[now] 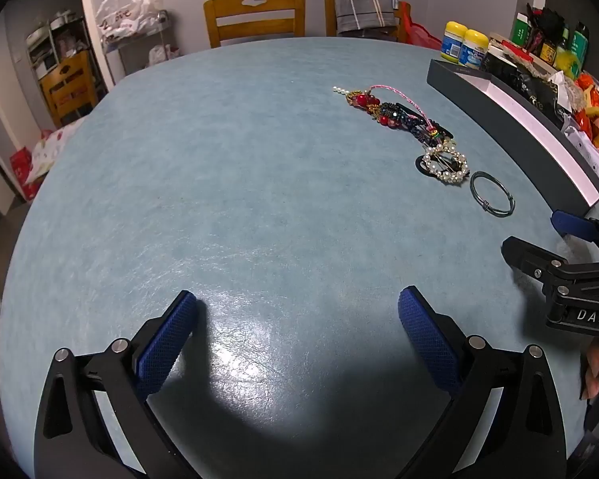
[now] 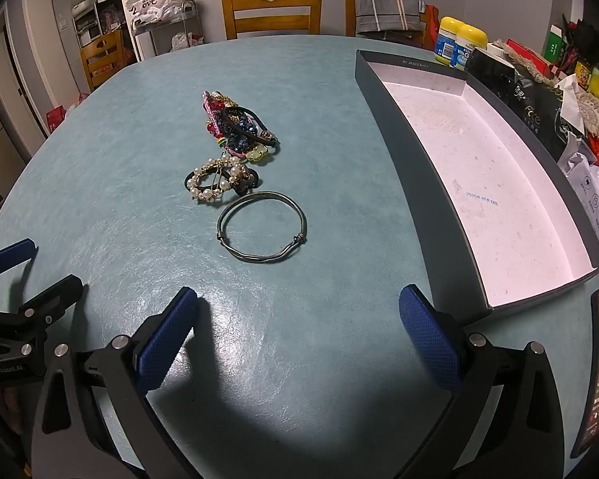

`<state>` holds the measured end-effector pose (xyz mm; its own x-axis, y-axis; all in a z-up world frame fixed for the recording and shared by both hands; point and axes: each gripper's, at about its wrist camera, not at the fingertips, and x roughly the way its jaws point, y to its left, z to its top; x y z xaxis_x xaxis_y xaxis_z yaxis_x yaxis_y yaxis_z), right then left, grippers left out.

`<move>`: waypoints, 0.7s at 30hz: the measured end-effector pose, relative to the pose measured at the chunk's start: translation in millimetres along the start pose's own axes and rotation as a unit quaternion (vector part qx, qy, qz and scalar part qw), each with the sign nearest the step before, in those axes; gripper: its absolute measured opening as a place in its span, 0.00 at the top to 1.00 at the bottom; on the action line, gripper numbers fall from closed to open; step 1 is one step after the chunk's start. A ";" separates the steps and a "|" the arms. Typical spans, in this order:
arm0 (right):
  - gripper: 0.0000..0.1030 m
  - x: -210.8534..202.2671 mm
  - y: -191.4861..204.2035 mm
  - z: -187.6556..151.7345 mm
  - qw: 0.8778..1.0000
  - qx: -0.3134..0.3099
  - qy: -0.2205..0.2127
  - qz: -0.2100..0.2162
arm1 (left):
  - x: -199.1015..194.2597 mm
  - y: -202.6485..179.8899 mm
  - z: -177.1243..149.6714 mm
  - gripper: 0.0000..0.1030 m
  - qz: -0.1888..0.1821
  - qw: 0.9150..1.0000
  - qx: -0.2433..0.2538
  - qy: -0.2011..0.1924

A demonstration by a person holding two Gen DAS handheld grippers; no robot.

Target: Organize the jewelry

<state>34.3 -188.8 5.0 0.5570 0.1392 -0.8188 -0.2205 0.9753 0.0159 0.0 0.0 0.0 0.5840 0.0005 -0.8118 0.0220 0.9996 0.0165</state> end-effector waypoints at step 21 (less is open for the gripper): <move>0.08 0.4 11.1 7.0 0.999 -0.037 -0.010 0.009 | 0.8 2.5 2.5 0.02 -0.007 1.000 -0.003 0.004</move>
<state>37.7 -176.6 8.8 0.5680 0.1598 -0.8074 -0.2888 0.9573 -0.0136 2.5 2.4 0.9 0.5765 -0.0131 -0.8170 0.0245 0.9997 0.0012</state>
